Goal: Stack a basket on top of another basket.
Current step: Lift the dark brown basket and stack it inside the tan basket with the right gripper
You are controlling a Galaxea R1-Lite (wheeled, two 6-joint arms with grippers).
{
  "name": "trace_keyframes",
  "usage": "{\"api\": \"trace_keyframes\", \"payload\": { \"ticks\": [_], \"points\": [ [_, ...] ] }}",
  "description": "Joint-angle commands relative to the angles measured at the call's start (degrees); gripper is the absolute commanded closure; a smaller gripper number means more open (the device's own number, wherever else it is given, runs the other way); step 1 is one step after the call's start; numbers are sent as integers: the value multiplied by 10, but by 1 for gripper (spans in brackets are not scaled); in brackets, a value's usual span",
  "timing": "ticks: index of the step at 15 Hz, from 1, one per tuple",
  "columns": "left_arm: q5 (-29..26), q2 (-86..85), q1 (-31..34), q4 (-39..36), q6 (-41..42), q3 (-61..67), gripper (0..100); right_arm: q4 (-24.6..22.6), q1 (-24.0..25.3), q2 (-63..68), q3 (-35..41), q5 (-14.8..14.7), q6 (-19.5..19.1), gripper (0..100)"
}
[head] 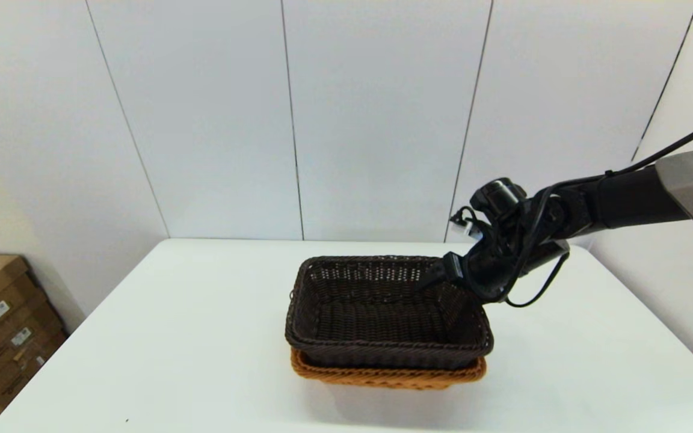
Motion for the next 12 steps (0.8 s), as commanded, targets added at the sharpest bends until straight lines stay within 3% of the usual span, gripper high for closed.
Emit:
{"api": "trace_keyframes", "payload": {
  "ticks": [1,12],
  "points": [
    [-1,-1,0,0,0,0,0,1,-2,-4,-3,1,2,0],
    [-1,-1,0,0,0,0,0,5,-14,-34,1,-3,3,0]
  ]
}}
